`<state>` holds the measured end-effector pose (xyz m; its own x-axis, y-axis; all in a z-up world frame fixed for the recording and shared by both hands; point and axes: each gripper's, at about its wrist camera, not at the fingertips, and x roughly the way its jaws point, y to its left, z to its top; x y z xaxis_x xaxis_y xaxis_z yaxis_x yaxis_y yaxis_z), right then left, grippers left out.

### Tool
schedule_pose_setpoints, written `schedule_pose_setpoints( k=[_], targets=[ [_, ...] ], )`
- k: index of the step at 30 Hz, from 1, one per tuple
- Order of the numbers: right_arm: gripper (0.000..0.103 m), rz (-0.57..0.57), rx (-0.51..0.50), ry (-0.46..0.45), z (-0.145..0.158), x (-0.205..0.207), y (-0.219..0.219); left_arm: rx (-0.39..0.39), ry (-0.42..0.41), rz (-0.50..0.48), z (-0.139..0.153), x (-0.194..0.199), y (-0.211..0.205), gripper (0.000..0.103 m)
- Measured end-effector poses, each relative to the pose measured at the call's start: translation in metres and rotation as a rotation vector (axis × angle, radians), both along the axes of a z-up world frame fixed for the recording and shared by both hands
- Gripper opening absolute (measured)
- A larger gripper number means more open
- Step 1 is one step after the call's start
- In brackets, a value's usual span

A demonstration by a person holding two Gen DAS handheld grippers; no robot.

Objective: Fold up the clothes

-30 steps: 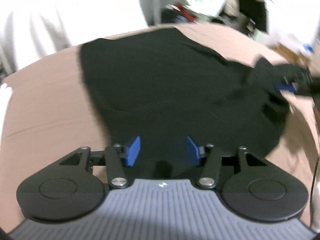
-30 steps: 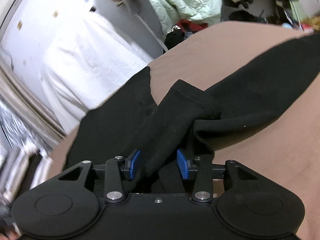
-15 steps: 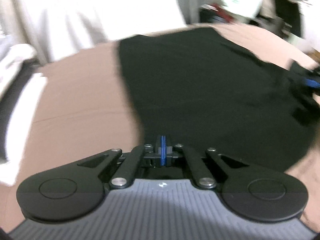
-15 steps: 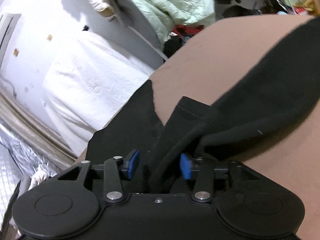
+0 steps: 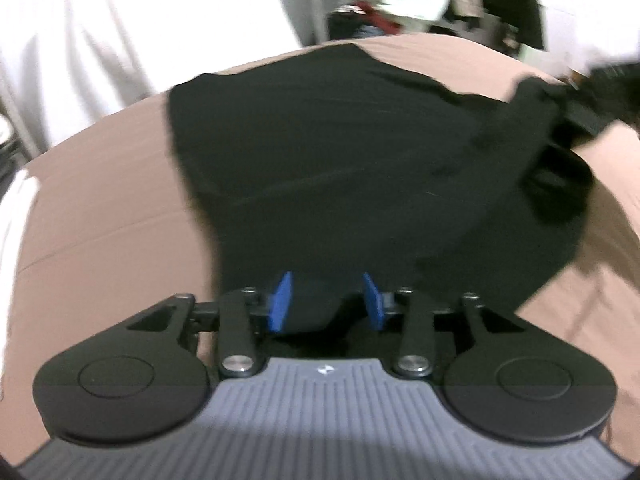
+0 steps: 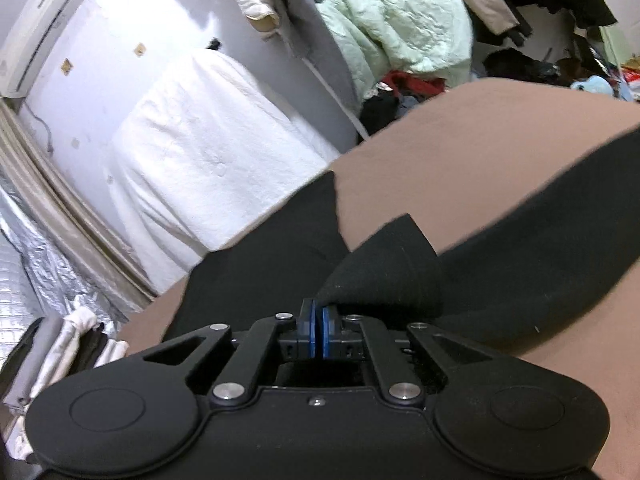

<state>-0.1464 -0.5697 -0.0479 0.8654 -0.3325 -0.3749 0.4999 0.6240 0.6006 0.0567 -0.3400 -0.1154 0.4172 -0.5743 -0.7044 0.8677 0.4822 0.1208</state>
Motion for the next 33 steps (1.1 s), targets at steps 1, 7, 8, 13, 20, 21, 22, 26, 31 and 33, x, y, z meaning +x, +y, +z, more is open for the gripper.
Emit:
schedule_pose_setpoints(
  k=[1, 7, 8, 13, 20, 21, 22, 26, 31, 33],
  targets=[
    [0.006, 0.010, -0.007, -0.004, 0.006, 0.003, 0.000, 0.009, -0.016, -0.010, -0.003, -0.002, -0.004, 0.043],
    [0.006, 0.085, -0.056, -0.025, 0.049, 0.026, 0.000, 0.063, -0.110, -0.068, -0.018, -0.016, -0.026, 0.077],
    [0.006, 0.098, -0.067, -0.040, 0.057, 0.029, 0.000, 0.072, -0.125, -0.077, -0.020, -0.018, -0.029, 0.080],
    [0.005, 0.155, -0.103, -0.112, 0.096, 0.040, 0.002, 0.067, -0.109, -0.124, -0.019, -0.032, -0.027, 0.089],
    [0.005, 0.173, -0.163, -0.082, 0.117, 0.045, 0.009, 0.020, -0.127, -0.133, -0.010, -0.049, -0.021, 0.090],
    [0.005, 0.171, -0.151, -0.079, 0.115, 0.044, 0.009, 0.017, -0.154, -0.111, -0.011, -0.048, -0.024, 0.090],
    [0.005, 0.174, -0.137, -0.085, 0.114, 0.043, 0.009, 0.019, -0.164, -0.083, -0.013, -0.047, -0.028, 0.090],
    [0.005, 0.193, -0.108, -0.134, 0.108, 0.036, 0.009, 0.048, -0.148, 0.020, -0.022, -0.027, -0.043, 0.094],
    [0.005, 0.223, -0.089, -0.179, 0.096, 0.046, 0.008, -0.033, 0.052, 0.175, -0.012, 0.015, -0.024, 0.005],
    [0.005, 0.235, -0.073, -0.192, 0.086, 0.053, 0.009, -0.083, 0.029, 0.284, 0.004, 0.023, -0.004, 0.006]
  ],
)
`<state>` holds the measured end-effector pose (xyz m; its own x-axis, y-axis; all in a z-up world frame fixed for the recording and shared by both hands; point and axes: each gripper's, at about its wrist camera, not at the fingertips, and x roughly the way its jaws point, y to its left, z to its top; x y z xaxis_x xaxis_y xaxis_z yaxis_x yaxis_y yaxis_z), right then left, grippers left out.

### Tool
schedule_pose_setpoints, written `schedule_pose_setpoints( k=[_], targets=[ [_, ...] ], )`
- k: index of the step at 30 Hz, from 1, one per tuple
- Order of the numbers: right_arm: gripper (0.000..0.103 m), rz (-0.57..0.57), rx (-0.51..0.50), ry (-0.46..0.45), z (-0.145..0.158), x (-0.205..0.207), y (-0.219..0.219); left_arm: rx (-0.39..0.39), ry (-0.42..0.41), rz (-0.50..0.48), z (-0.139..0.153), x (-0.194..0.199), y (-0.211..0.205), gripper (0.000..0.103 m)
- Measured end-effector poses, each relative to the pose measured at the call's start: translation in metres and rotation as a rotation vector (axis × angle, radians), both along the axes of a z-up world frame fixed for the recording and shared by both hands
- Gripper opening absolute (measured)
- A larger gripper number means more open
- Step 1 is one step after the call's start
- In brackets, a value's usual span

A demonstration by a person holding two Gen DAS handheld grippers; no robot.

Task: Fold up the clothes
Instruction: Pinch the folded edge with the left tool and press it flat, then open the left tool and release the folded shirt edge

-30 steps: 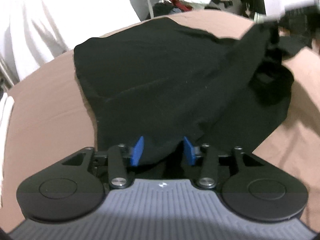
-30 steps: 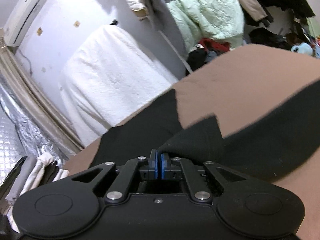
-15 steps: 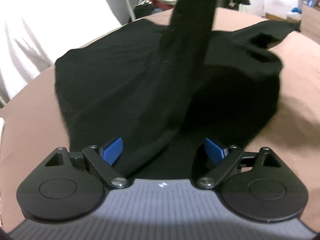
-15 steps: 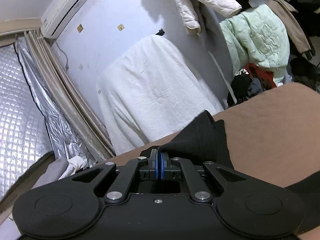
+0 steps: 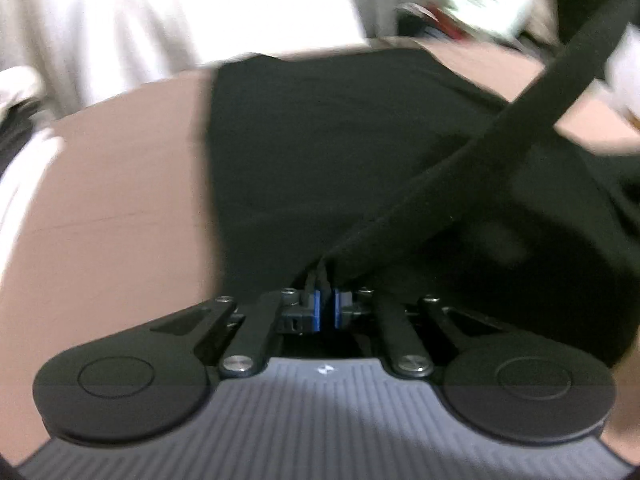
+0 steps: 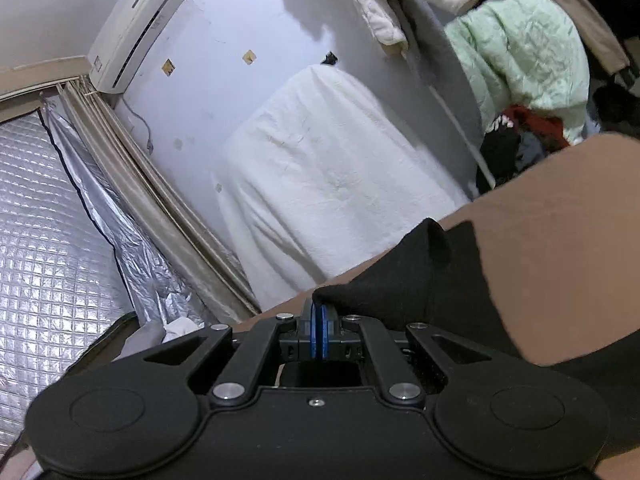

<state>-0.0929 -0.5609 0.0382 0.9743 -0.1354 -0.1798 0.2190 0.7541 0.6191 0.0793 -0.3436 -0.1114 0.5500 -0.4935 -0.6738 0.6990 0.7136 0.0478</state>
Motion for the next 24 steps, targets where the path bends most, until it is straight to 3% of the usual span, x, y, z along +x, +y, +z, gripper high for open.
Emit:
schedule_pose_setpoints(
  k=[2, 5, 6, 8, 13, 17, 21, 24],
  targets=[
    [0.005, 0.030, -0.001, -0.007, -0.008, 0.005, 0.007, -0.048, -0.067, 0.108, 0.019, 0.001, 0.029, 0.006],
    [0.004, 0.104, -0.111, 0.022, -0.025, 0.012, 0.030, -0.114, -0.106, 0.244, 0.037, 0.008, 0.070, 0.007],
    [0.004, 0.111, -0.137, 0.081, -0.037, 0.015, 0.040, -0.123, -0.093, 0.272, 0.038, 0.012, 0.081, 0.007],
    [0.004, 0.115, -0.107, 0.151, -0.062, 0.016, 0.048, -0.067, -0.033, 0.301, 0.023, 0.019, 0.090, 0.007],
    [0.004, 0.100, -0.089, 0.315, -0.114, 0.007, 0.059, 0.067, 0.243, 0.317, -0.019, 0.039, 0.086, 0.007],
    [0.003, 0.113, -0.159, 0.386, -0.123, -0.003, 0.069, 0.072, 0.205, 0.331, -0.008, 0.035, 0.084, 0.021],
    [0.005, 0.166, -0.144, 0.393, -0.125, -0.006, 0.070, 0.032, 0.221, 0.361, -0.005, 0.031, 0.090, 0.021],
    [0.024, 0.197, -0.069, 0.409, -0.133, -0.004, 0.069, 0.014, 0.243, 0.378, -0.003, 0.029, 0.094, 0.022]
  ],
)
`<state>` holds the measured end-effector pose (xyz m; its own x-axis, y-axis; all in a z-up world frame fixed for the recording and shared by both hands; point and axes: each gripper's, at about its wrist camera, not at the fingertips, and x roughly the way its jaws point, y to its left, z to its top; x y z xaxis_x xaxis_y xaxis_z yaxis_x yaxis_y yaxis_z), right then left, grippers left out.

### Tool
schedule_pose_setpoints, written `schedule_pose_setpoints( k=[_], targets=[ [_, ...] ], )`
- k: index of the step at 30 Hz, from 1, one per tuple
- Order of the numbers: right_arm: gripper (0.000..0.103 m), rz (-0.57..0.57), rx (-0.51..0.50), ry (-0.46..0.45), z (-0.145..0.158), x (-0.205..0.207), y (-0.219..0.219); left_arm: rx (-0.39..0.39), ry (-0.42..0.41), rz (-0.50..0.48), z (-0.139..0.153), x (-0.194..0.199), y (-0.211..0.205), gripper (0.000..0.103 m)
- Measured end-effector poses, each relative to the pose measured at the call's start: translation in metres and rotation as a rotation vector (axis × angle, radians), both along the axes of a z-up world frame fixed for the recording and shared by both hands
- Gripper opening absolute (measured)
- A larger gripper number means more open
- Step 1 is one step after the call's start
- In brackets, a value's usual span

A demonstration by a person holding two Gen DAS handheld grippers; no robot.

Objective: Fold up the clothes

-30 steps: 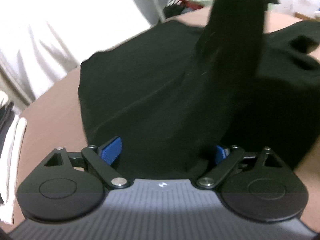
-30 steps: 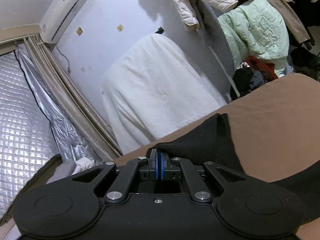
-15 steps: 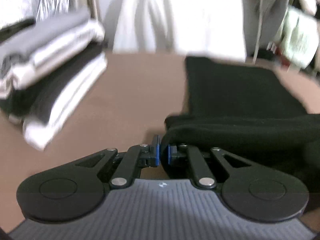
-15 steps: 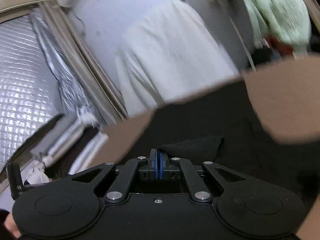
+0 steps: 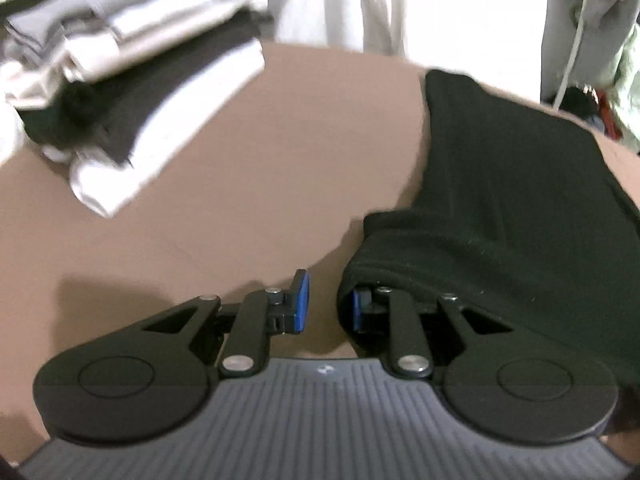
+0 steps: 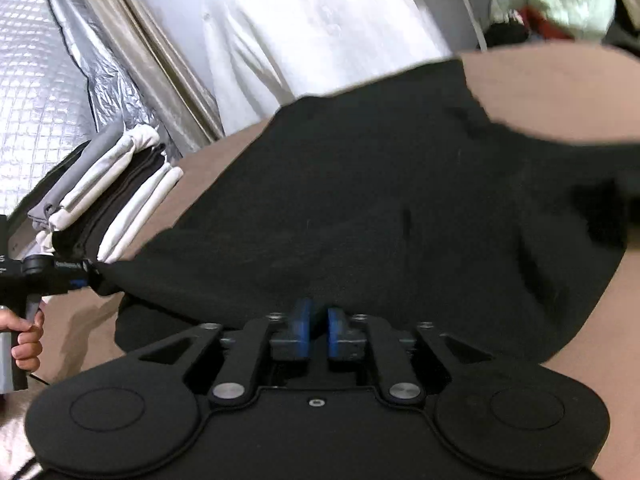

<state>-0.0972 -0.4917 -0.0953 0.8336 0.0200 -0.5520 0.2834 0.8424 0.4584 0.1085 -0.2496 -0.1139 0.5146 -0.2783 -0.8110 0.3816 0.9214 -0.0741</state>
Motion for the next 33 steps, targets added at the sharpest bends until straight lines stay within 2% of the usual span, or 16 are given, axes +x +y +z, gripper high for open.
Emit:
schedule_pose_setpoints(
  k=[1, 6, 7, 10, 12, 14, 15, 16, 17, 19, 20, 22, 25, 28, 30, 33],
  targets=[
    [0.031, -0.002, 0.017, 0.004, -0.004, -0.001, -0.001, -0.006, 0.006, 0.006, 0.001, 0.000, 0.001, 0.022],
    [0.050, -0.028, 0.164, -0.035, -0.017, -0.004, -0.012, -0.039, 0.037, 0.038, 0.004, -0.003, 0.008, 0.042],
    [0.054, -0.037, 0.199, -0.043, -0.017, -0.005, -0.016, -0.045, 0.043, 0.045, 0.005, -0.003, 0.010, 0.043],
    [0.057, -0.074, 0.242, -0.044, -0.018, -0.006, -0.024, -0.106, 0.033, 0.098, 0.014, 0.000, 0.022, 0.046],
    [0.058, -0.091, 0.236, -0.029, -0.018, -0.004, -0.026, -0.193, 0.019, 0.156, 0.025, 0.009, 0.036, 0.064],
    [0.058, -0.102, 0.235, -0.016, -0.018, 0.002, -0.028, -0.259, 0.086, 0.172, 0.026, 0.028, 0.041, 0.066],
    [0.058, -0.115, 0.237, -0.012, -0.018, 0.005, -0.030, -0.261, 0.149, 0.127, 0.022, 0.041, 0.035, 0.066],
    [0.058, -0.126, 0.237, -0.007, -0.019, 0.008, -0.031, -0.226, 0.203, 0.042, 0.016, 0.054, 0.022, 0.066],
    [0.058, -0.118, 0.217, -0.003, -0.017, 0.012, -0.029, -0.157, 0.216, -0.025, 0.009, 0.065, 0.007, 0.066],
    [0.059, -0.103, 0.177, 0.005, -0.014, 0.018, -0.024, -0.015, 0.173, -0.050, -0.003, 0.077, -0.011, 0.064],
    [0.059, -0.094, 0.156, 0.009, -0.013, 0.021, -0.022, -0.010, 0.185, -0.068, -0.008, 0.082, -0.014, 0.064],
    [0.059, -0.069, 0.123, 0.003, -0.009, 0.020, -0.013, -0.138, 0.228, -0.023, -0.012, 0.089, 0.000, 0.066],
    [0.060, -0.082, 0.180, -0.038, -0.014, 0.008, -0.017, -0.328, 0.262, 0.033, -0.014, 0.096, 0.028, 0.066],
    [0.060, -0.111, 0.228, -0.058, -0.019, 0.004, -0.026, -0.418, 0.252, 0.030, -0.009, 0.096, 0.038, 0.066],
    [0.061, -0.132, 0.258, -0.069, -0.022, 0.003, -0.033, -0.441, 0.248, 0.024, -0.013, 0.092, 0.036, 0.066],
    [0.073, -0.158, 0.373, -0.130, -0.027, 0.001, -0.045, -0.454, 0.235, 0.023, -0.020, 0.087, 0.033, 0.063]
  ],
)
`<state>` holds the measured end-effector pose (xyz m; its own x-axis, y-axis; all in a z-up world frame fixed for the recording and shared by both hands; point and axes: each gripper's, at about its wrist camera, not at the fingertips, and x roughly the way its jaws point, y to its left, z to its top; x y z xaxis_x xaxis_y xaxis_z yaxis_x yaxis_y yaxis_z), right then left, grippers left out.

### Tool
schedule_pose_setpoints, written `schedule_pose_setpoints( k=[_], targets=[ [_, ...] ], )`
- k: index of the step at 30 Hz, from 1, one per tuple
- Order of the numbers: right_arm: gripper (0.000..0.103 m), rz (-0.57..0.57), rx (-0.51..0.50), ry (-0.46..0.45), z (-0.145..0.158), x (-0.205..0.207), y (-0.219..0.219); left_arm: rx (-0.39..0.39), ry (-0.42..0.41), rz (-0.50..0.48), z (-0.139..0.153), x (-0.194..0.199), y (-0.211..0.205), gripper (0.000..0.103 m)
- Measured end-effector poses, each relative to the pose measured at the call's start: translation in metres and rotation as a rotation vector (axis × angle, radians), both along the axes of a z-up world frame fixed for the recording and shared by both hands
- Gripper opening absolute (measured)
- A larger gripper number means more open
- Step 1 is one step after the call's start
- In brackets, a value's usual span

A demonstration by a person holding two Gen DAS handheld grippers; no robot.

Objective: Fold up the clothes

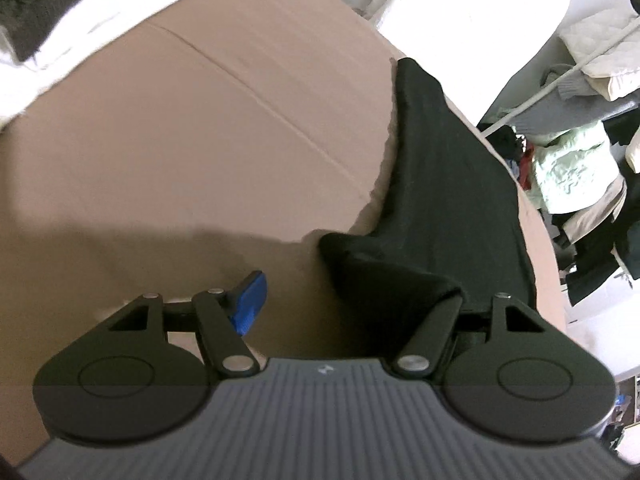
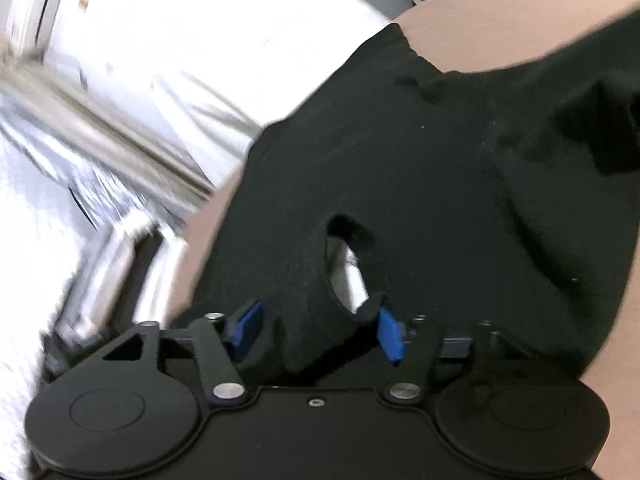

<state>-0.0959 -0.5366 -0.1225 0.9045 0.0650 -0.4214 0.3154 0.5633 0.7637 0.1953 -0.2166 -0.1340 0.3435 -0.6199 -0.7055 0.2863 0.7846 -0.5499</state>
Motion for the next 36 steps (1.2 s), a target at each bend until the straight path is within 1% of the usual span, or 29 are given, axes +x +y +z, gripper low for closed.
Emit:
schedule_pose_setpoints(
  k=[1, 2, 3, 4, 5, 6, 7, 8, 10, 11, 12, 13, 15, 16, 18, 19, 20, 23, 25, 27, 28, 29, 30, 31, 32, 33, 34, 35, 36],
  targets=[
    [0.076, -0.006, 0.022, -0.012, -0.001, 0.003, -0.001, -0.004, -0.004, 0.001, -0.003, -0.002, -0.001, 0.061],
    [0.076, -0.012, 0.042, -0.023, -0.002, 0.005, -0.001, -0.001, -0.014, 0.001, -0.003, -0.004, -0.002, 0.042],
    [0.075, -0.017, 0.037, -0.030, -0.002, 0.006, 0.000, 0.018, -0.035, -0.004, -0.001, -0.006, -0.001, 0.022],
    [0.062, -0.023, 0.015, -0.030, 0.000, 0.007, 0.002, 0.042, -0.060, -0.006, 0.003, -0.009, -0.001, 0.019],
    [0.031, -0.026, -0.024, -0.022, 0.004, 0.010, 0.004, 0.076, -0.093, -0.004, 0.008, -0.012, 0.000, 0.018],
    [0.013, -0.014, -0.071, -0.010, 0.009, 0.013, 0.007, 0.112, -0.120, -0.006, 0.013, -0.015, 0.002, 0.018],
    [0.008, -0.007, -0.126, -0.003, 0.015, 0.016, 0.009, 0.151, -0.139, -0.012, 0.017, -0.020, 0.003, 0.018],
    [0.008, -0.016, -0.199, -0.014, 0.023, 0.014, 0.014, 0.182, -0.153, -0.021, 0.020, -0.024, 0.004, 0.022],
    [0.007, -0.050, -0.354, -0.041, 0.043, 0.007, 0.025, 0.183, -0.164, -0.049, 0.025, -0.033, 0.006, 0.031],
    [0.007, -0.069, -0.414, -0.039, 0.051, 0.003, 0.029, 0.185, -0.175, -0.073, 0.027, -0.037, 0.005, 0.041],
    [0.007, -0.087, -0.471, -0.033, 0.058, 0.000, 0.032, 0.205, -0.191, -0.097, 0.029, -0.041, 0.002, 0.051],
    [0.007, -0.087, -0.503, 0.000, 0.058, 0.001, 0.033, 0.236, -0.218, -0.126, 0.032, -0.046, -0.002, 0.054],
    [0.007, -0.086, -0.563, 0.066, 0.057, 0.004, 0.035, 0.347, -0.320, -0.207, 0.037, -0.059, -0.016, 0.068],
    [0.007, -0.087, -0.566, 0.108, 0.052, 0.006, 0.034, 0.402, -0.364, -0.254, 0.037, -0.067, -0.024, 0.071],
    [0.007, -0.087, -0.556, 0.166, 0.040, 0.009, 0.033, 0.472, -0.406, -0.323, 0.036, -0.078, -0.035, 0.073],
    [0.007, -0.087, -0.543, 0.168, 0.038, 0.009, 0.033, 0.485, -0.417, -0.325, 0.035, -0.079, -0.037, 0.073],
    [0.007, -0.085, -0.529, 0.161, 0.035, 0.007, 0.032, 0.497, -0.429, -0.327, 0.035, -0.080, -0.039, 0.073],
    [0.007, -0.078, -0.508, 0.123, 0.038, 0.006, 0.027, 0.536, -0.463, -0.333, 0.035, -0.083, -0.044, 0.080],
    [0.007, -0.071, -0.510, 0.085, 0.047, 0.009, 0.025, 0.561, -0.486, -0.336, 0.035, -0.086, -0.048, 0.080],
    [0.007, -0.056, -0.539, 0.020, 0.067, 0.013, 0.021, 0.592, -0.514, -0.323, 0.036, -0.087, -0.049, 0.056],
    [0.007, -0.057, -0.556, -0.011, 0.076, 0.012, 0.021, 0.619, -0.541, -0.276, 0.041, -0.086, -0.045, 0.056],
    [0.006, -0.057, -0.564, -0.014, 0.081, 0.012, 0.021, 0.646, -0.568, -0.228, 0.045, -0.084, -0.041, 0.056],
    [0.006, -0.057, -0.572, -0.017, 0.085, 0.012, 0.022, 0.639, -0.578, -0.188, 0.050, -0.082, -0.035, 0.056],
    [0.006, -0.057, -0.580, -0.020, 0.090, 0.011, 0.022, 0.569, -0.544, -0.177, 0.055, -0.078, -0.027, 0.057],
    [0.006, -0.058, -0.588, -0.017, 0.093, 0.011, 0.022, 0.502, -0.490, -0.191, 0.057, -0.074, -0.020, 0.059],
    [0.006, -0.061, -0.594, 0.030, 0.085, 0.012, 0.024, 0.450, -0.432, -0.221, 0.056, -0.071, -0.016, 0.064],
    [0.006, -0.063, -0.598, 0.077, 0.076, 0.013, 0.025, 0.442, -0.370, -0.275, 0.050, -0.067, -0.015, 0.068],
    [0.006, -0.055, -0.582, 0.129, 0.063, 0.016, 0.024, 0.458, -0.320, -0.298, 0.042, -0.063, -0.015, 0.072],
    [0.006, -0.045, -0.563, 0.180, 0.051, 0.018, 0.023, 0.471, -0.278, -0.283, 0.036, -0.058, -0.014, 0.074]
  ],
)
